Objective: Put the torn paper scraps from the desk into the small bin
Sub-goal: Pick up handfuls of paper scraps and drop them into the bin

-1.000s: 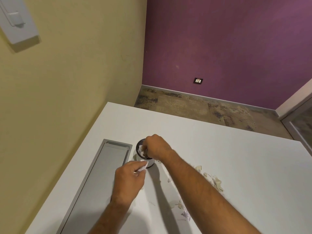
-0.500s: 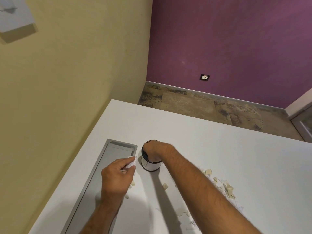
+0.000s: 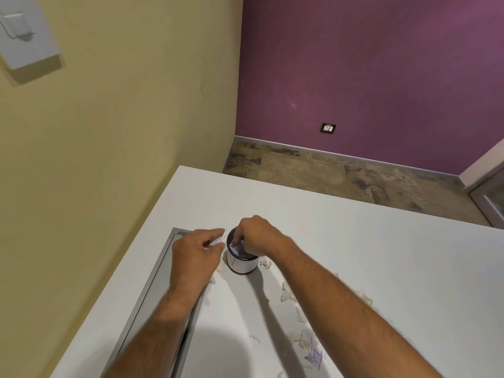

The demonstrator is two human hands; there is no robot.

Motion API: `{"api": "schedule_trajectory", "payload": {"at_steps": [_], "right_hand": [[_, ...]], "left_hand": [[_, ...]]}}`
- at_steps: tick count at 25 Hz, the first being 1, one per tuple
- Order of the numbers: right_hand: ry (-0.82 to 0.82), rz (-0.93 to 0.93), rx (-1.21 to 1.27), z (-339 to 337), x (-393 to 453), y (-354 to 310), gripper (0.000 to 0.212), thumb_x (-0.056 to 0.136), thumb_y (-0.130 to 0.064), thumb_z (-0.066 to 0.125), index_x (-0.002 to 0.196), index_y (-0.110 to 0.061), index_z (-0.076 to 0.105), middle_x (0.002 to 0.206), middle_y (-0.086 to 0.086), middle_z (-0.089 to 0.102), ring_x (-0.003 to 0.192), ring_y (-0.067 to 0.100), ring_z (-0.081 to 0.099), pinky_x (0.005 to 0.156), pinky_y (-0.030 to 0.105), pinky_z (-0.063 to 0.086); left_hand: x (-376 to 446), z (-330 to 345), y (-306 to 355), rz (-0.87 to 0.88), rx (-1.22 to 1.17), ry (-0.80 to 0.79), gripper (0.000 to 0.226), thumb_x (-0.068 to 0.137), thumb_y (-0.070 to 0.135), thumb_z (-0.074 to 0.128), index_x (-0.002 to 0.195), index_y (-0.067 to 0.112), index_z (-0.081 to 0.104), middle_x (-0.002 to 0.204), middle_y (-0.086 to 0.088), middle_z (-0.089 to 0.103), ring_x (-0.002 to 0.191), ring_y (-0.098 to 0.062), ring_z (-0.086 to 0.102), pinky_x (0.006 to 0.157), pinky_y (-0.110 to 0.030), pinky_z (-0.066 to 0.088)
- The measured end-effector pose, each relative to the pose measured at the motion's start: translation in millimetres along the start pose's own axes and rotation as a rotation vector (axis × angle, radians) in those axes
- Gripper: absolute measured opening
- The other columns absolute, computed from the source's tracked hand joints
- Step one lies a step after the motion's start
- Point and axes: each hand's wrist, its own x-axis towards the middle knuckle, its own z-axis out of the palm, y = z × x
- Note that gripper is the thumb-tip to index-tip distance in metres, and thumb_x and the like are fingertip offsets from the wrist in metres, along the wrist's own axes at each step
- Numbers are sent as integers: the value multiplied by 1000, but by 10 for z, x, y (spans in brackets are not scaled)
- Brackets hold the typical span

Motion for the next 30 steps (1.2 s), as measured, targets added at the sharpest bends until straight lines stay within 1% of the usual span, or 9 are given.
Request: {"api": "schedule_trajectory", "payload": {"at_steps": [3, 7, 10, 13, 17, 21, 24, 27, 30], "right_hand": [[149, 2, 174, -138, -229, 185, 32, 75, -1, 67, 97, -22, 77, 99, 1, 76, 92, 17, 67, 73, 23, 48], [477, 200, 574, -41, -719, 595, 26, 78, 1, 67, 92, -18, 78, 89, -2, 77, 78, 11, 72, 83, 27, 57], [504, 354, 777, 312, -1116, 891, 24, 80, 1, 68, 89, -19, 78, 86, -9, 74, 72, 9, 72, 78, 34, 61], [462, 445, 705, 672, -1382, 1119, 26, 80, 0, 67, 87, -22, 78, 85, -13, 74, 76, -2, 68, 82, 26, 59], [407, 479, 593, 882, -1584, 1190, 26, 79, -4, 67, 95, -23, 77, 96, -7, 76, 81, 1, 67, 82, 20, 54], [360, 489, 453, 1024, -1866, 1087, 33, 73, -21, 68, 104, -29, 71, 97, -14, 70, 84, 1, 62, 80, 23, 53], [90, 380, 332, 1220, -2080, 949, 75, 59, -48, 79, 128, -36, 51, 119, -16, 52, 105, 6, 52, 90, 33, 52], [-82, 305, 158, 1356, -2192, 862, 100, 43, -61, 82, 129, -39, 36, 123, -10, 37, 111, 16, 40, 80, 42, 54], [-105, 272, 112, 1425, -2235, 823, 112, 44, -63, 83, 137, -37, 28, 131, -4, 32, 117, 21, 35, 82, 43, 54]], "left_hand": [[158, 117, 194, 69, 122, -78, 29, 77, 6, 75, 103, 20, 77, 100, 6, 75, 76, 2, 64, 73, -2, 44], [360, 368, 326, 121, 361, -313, 31, 78, 1, 68, 100, 20, 77, 106, -5, 74, 94, -24, 68, 85, -29, 54], [453, 563, 343, 271, 715, -533, 31, 82, 11, 63, 107, 26, 73, 110, -5, 71, 100, -28, 65, 80, -29, 49], [464, 675, 307, 341, 923, -647, 27, 86, 23, 61, 111, 28, 70, 109, -9, 68, 98, -32, 65, 75, -30, 49], [412, 685, 302, 365, 879, -620, 20, 85, 18, 57, 96, 25, 72, 101, -5, 70, 88, -27, 63, 68, -29, 47], [43, 669, 260, 624, 508, -353, 13, 83, 23, 68, 96, 21, 71, 100, 3, 70, 98, -24, 63, 78, -40, 56], [-408, 757, 66, 613, 521, -592, 58, 73, 55, 71, 122, 28, 59, 125, 4, 60, 118, -21, 52, 96, -41, 50], [-813, 923, -210, 376, 813, -908, 128, 46, 77, 71, 151, 31, 13, 161, 0, 12, 144, -27, 13, 117, -44, 26], [-1161, 1008, -357, 289, 908, -968, 150, 37, 79, 74, 152, 27, -7, 163, -5, -12, 148, -32, -7, 121, -50, 4]]}}
